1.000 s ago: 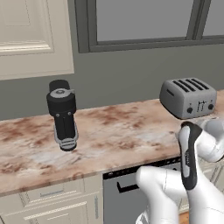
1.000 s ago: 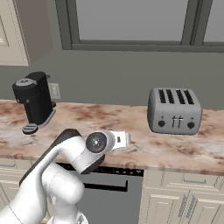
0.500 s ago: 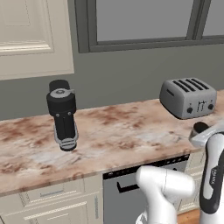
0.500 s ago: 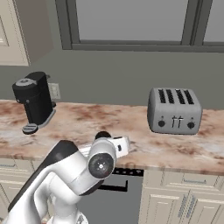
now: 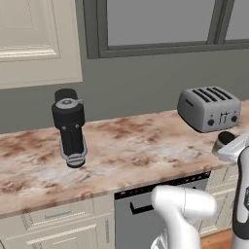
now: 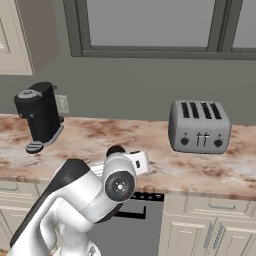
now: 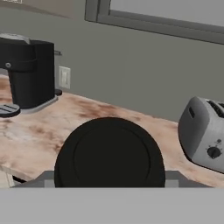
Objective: Move the drinks to the dining counter.
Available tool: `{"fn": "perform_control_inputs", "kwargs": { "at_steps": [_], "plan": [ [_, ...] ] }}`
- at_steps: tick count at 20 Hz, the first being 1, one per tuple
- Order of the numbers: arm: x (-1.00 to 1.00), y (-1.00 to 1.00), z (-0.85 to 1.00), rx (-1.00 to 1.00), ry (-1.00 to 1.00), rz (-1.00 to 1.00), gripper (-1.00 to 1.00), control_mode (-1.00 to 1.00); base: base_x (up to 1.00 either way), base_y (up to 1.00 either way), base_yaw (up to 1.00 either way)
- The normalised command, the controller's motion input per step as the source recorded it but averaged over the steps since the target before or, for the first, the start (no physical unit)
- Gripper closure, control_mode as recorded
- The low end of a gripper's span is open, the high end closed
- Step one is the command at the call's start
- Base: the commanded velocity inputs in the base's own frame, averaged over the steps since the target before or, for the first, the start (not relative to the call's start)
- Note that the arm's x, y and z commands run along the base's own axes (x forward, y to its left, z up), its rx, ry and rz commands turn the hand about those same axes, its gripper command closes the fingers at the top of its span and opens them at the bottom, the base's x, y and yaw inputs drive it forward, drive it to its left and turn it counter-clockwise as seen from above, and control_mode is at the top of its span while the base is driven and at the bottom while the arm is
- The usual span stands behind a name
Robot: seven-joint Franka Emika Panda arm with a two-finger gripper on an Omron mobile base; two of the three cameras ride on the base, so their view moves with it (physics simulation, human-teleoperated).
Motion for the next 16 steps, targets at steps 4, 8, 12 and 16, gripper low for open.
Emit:
{"fn": "perform_control_inputs", "kwargs": {
  "at_steps": [4,8,12,16],
  "plan": [
    [0.00,0.00,0.00,0.00,0.00,0.00,1.00,1.00,-0.43,-0.01,0.00],
    [0.00,0.00,0.00,0.00,0.00,0.00,1.00,1.00,-0.96,-0.17,0.00],
    [0.00,0.00,0.00,0.00,0.00,0.00,1.00,1.00,-0.98,-0.32,0.00],
    [0.00,0.00,0.00,0.00,0.00,0.00,1.00,1.00,-0.51,-0.61,-0.15]
  ]
}}
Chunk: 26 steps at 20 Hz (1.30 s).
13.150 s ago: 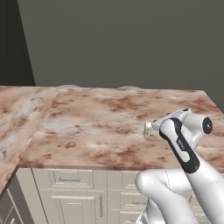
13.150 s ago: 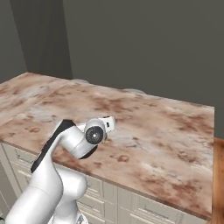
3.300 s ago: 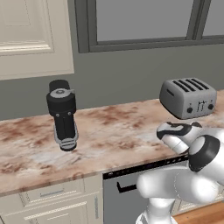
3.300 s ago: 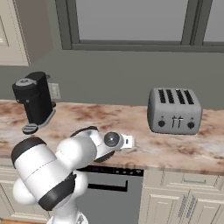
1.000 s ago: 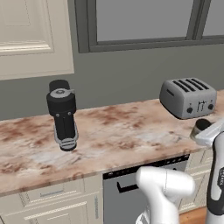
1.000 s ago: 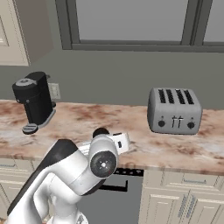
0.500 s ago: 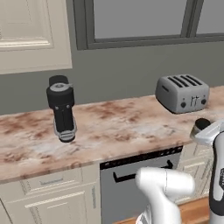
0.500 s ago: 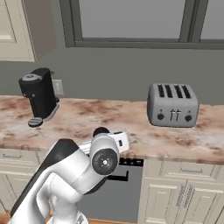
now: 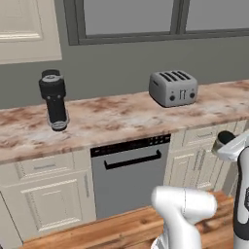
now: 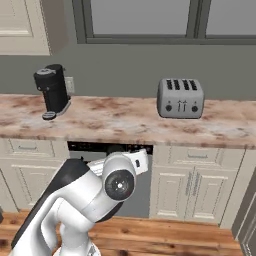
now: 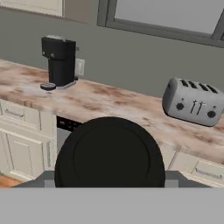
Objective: Move the drinks to the dining counter.
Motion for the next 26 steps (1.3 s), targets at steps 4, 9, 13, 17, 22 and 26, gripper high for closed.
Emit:
{"fn": "perform_control_inputs", "kwargs": {
  "at_steps": [4,9,13,17,22,26],
  "plan": [
    [0.00,0.00,0.00,0.00,0.00,0.00,1.00,1.00,-0.10,-0.67,-0.34],
    [0.00,0.00,0.00,0.00,0.00,0.00,1.00,1.00,0.00,-0.75,-0.39],
    [0.00,0.00,0.00,0.00,0.00,0.00,1.00,1.00,0.00,-0.70,-0.39],
    [0.00,0.00,0.00,0.00,0.00,0.00,1.00,1.00,0.00,-0.63,-0.38],
    [0.00,0.00,0.00,0.00,0.00,0.00,1.00,1.00,0.00,-0.55,-0.38],
    [0.00,0.00,0.00,0.00,0.00,0.00,1.00,1.00,-0.23,-0.49,-0.39]
  ]
}}
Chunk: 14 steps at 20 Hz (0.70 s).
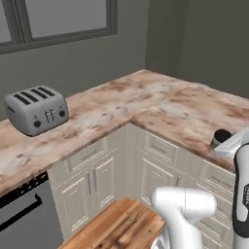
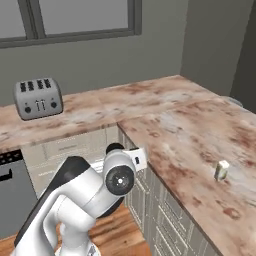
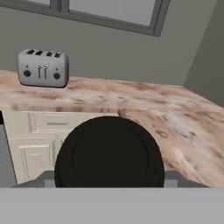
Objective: Move the drinks to the dining counter.
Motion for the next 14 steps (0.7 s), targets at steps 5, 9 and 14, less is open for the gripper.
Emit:
{"fn": "perform_control_inputs", "kwargs": {
  "at_steps": [5,9,14],
  "plan": [
    [0.00,0.00,0.00,0.00,0.00,0.00,1.00,1.00,-0.72,-0.24,-0.37],
    [0.00,0.00,0.00,0.00,0.00,0.00,1.00,1.00,-0.93,-0.02,-0.44],
    [0.00,0.00,0.00,0.00,0.00,0.00,1.00,1.00,-0.39,-0.02,-0.49]
  ]
}}
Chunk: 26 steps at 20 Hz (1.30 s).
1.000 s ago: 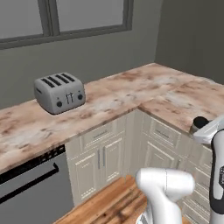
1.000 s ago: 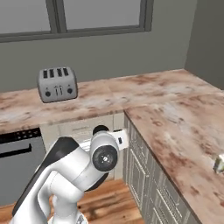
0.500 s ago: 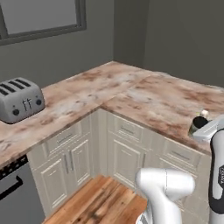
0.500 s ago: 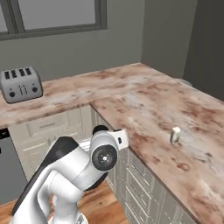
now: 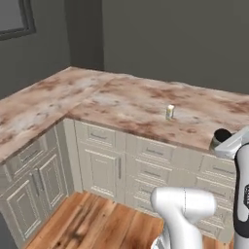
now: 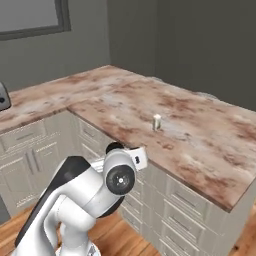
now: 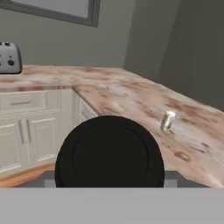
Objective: Move the drinks to the dining counter.
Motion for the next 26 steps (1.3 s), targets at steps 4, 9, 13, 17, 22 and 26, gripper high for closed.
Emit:
{"fn": "perform_control_inputs", "kwargs": {
  "at_steps": [4,9,13,17,22,26],
  "plan": [
    [0.00,0.00,0.00,0.00,0.00,0.00,1.00,1.00,0.02,0.00,-0.49],
    [0.00,0.00,0.00,0.00,0.00,0.00,1.00,1.00,0.30,0.04,-0.41],
    [0.00,0.00,0.00,0.00,0.00,0.00,1.00,1.00,0.49,0.14,-0.34],
    [0.00,0.00,0.00,0.00,0.00,0.00,1.00,1.00,0.70,0.33,-0.28],
    [0.00,0.00,0.00,0.00,0.00,0.00,1.00,1.00,0.77,0.60,-0.20],
    [0.00,0.00,0.00,0.00,0.00,0.00,1.00,1.00,0.73,0.54,-0.15]
  ]
}}
